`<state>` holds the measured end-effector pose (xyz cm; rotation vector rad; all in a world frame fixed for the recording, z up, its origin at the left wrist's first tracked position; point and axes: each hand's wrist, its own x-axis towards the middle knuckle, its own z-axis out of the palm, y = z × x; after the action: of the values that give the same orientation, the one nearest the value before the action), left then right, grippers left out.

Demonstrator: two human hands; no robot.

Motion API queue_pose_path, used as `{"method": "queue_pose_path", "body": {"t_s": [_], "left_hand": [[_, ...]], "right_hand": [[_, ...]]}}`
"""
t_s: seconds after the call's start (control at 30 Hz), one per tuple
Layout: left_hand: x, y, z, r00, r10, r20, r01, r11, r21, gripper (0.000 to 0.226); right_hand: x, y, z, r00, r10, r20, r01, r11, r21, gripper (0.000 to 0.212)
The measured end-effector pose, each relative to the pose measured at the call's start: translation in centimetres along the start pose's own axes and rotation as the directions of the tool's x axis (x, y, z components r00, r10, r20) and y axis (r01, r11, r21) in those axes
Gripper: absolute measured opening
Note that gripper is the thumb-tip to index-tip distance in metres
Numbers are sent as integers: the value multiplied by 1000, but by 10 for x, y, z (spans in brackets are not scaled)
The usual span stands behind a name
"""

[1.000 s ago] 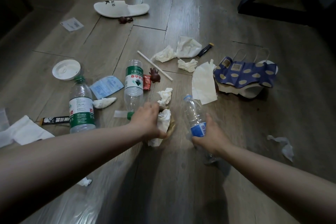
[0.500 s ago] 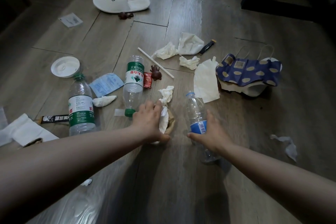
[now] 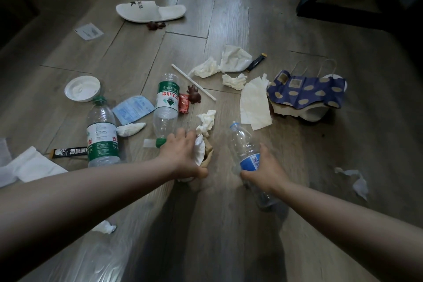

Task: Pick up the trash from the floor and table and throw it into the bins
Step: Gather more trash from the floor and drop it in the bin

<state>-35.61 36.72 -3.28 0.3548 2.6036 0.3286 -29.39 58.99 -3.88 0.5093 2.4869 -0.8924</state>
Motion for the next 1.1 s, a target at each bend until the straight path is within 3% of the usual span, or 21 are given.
{"method": "queue_pose_path", "body": {"t_s": [0.27, 0.37, 0.53, 0.63, 0.73, 0.87, 0.97, 1.1], "left_hand": [[-24, 1, -16, 999, 46, -1, -46, 999, 3, 104], [-30, -4, -18, 999, 39, -32, -38, 999, 6, 106], [-29, -13, -15, 998, 14, -60, -26, 977, -210, 110], [-28, -9, -17, 996, 12, -89, -37, 958, -285, 85], [-35, -2, -25, 996, -6, -86, -17, 963, -270, 70], [-66, 2, -49, 998, -28, -48, 14, 963, -271, 77], [-100, 7, -86, 996, -85, -20, 76, 956, -282, 75], [-152, 24, -161, 986, -167, -21, 154, 946, -286, 70]], "right_hand": [[-16, -11, -10, 997, -61, -42, 63, 997, 50, 84], [-18, -12, -7, 997, -65, -38, 68, 994, 84, 86], [-5, -12, -4, 998, -63, -20, 65, 988, 140, 90], [0, -18, -10, 997, -58, -55, 68, 979, 193, 90], [-10, -25, -16, 997, -7, -82, 26, 973, 230, 94], [-56, -41, -20, 988, 125, -92, -90, 944, 316, 97], [-105, -70, -36, 972, 230, -54, -197, 913, 357, 96], [-176, -123, -83, 967, 254, -11, -234, 905, 357, 97]]}}
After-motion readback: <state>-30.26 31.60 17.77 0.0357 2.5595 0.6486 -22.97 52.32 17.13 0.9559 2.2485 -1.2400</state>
